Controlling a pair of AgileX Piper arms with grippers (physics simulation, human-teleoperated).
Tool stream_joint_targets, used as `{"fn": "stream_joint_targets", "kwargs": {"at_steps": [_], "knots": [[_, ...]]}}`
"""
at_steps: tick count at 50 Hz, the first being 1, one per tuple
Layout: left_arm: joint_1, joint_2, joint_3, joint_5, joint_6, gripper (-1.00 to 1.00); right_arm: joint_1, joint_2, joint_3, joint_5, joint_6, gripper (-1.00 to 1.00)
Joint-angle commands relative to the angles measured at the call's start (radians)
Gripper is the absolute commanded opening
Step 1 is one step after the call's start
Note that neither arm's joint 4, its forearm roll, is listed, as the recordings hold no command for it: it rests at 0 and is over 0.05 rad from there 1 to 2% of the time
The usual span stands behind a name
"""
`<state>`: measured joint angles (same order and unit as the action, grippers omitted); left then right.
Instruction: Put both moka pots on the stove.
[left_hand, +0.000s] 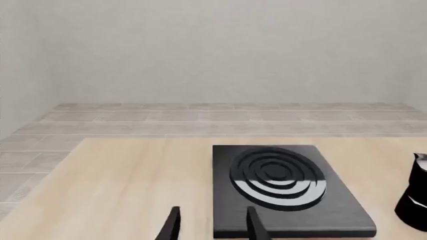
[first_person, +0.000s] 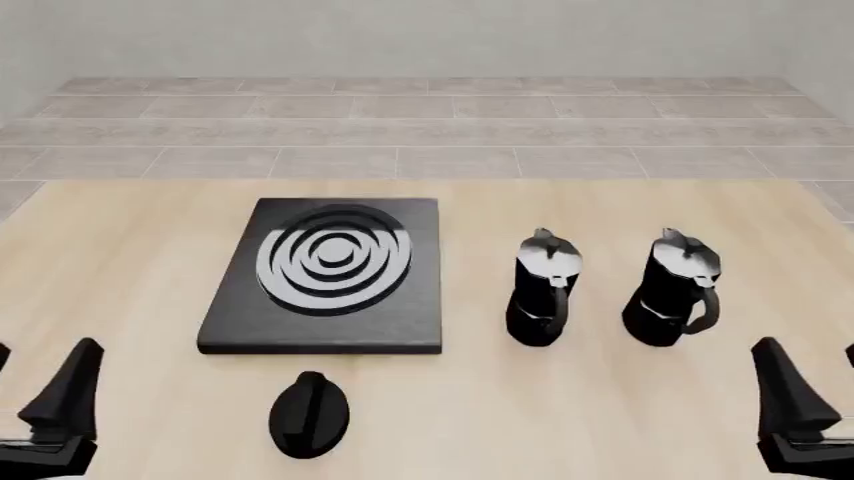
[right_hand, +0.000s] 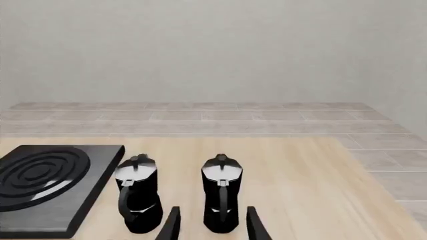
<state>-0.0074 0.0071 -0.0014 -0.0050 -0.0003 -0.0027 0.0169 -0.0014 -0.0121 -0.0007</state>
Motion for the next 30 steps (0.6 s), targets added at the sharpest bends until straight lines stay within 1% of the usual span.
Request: {"fn": "stream_joint_targets", "kwargs": {"at_steps": [1, 24, 25, 26, 27, 28, 29, 30], "knots": [[0.007, -0.001, -0.003, 0.004, 0.001, 1.00, 0.003, -0.007, -0.003, 0.008, 0.001, 1.00], [0.007, -0.002, -0.016, 0.017, 0.003, 1.00, 0.003, 0.000, 0.000, -0.002, 0.002, 1.00], [0.007, 0.008, -0.025, 0.018, 0.002, 1.00, 0.003, 0.001, 0.000, -0.003, 0.002, 1.00], [-0.011, 0.034, -0.033, 0.014, 0.012, 1.00, 0.003, 0.001, 0.000, -0.003, 0.002, 1.00], [-0.011, 0.090, -0.022, -0.020, 0.001, 1.00, 0.003, 0.002, 0.001, -0.004, 0.002, 1.00], [-0.021, 0.161, -0.028, -0.042, -0.031, 1.00, 0.003, 0.002, 0.001, -0.004, 0.002, 1.00], [-0.035, 0.177, -0.057, -0.015, -0.092, 1.00, 0.003, 0.002, 0.001, -0.004, 0.002, 1.00], [-0.058, 0.154, -0.091, 0.033, -0.089, 1.00, 0.003, 0.002, 0.001, -0.004, 0.002, 1.00]]}}
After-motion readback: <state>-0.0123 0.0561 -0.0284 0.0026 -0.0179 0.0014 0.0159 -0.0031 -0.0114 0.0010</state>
